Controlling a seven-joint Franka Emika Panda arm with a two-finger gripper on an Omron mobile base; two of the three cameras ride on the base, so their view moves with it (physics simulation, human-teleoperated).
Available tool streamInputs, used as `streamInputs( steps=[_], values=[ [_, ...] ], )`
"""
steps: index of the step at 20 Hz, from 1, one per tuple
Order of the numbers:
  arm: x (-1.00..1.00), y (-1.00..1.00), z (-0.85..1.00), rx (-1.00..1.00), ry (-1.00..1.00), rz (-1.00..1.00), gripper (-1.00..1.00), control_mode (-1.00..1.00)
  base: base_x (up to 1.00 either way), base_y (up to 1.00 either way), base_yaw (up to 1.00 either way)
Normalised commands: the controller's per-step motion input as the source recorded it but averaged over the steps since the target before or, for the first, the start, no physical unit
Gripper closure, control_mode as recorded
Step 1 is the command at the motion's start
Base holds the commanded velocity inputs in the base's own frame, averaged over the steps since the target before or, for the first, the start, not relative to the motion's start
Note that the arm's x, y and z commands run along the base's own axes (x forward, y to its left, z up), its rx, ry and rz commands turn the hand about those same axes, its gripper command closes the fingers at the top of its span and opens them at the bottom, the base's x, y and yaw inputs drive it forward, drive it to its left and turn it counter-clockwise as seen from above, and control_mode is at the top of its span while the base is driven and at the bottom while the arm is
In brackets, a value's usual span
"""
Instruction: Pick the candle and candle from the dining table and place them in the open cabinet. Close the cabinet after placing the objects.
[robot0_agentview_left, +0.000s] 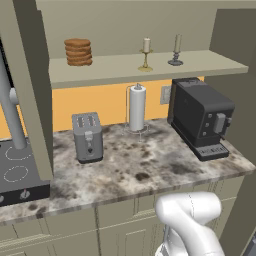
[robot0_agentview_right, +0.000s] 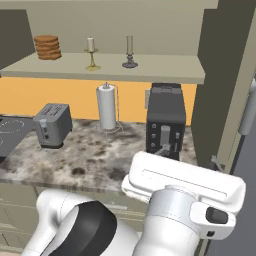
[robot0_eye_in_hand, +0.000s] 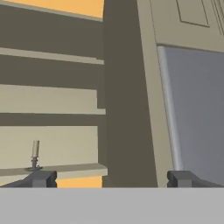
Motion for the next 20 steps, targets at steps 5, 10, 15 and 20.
streamInputs(
  steps=[5, 10, 15, 20],
  values=[
    [0.09, -0.31, -0.04, -0.01, 0.0, 0.0, -1.0, -1.0, 0.0, 0.0, 0.0],
    [0.08, -0.38, -0.04, 0.0, 0.0, 0.01, -1.0, -1.0, 0.0, 0.0, 0.0],
    [0.13, -0.12, -0.01, 0.0, 0.0, 0.01, -1.0, -1.0, 0.0, 0.0, 0.0],
    [0.15, -0.02, -0.03, 0.0, 0.0, 0.01, -1.0, -1.0, 0.0, 0.0, 0.0]
  ],
)
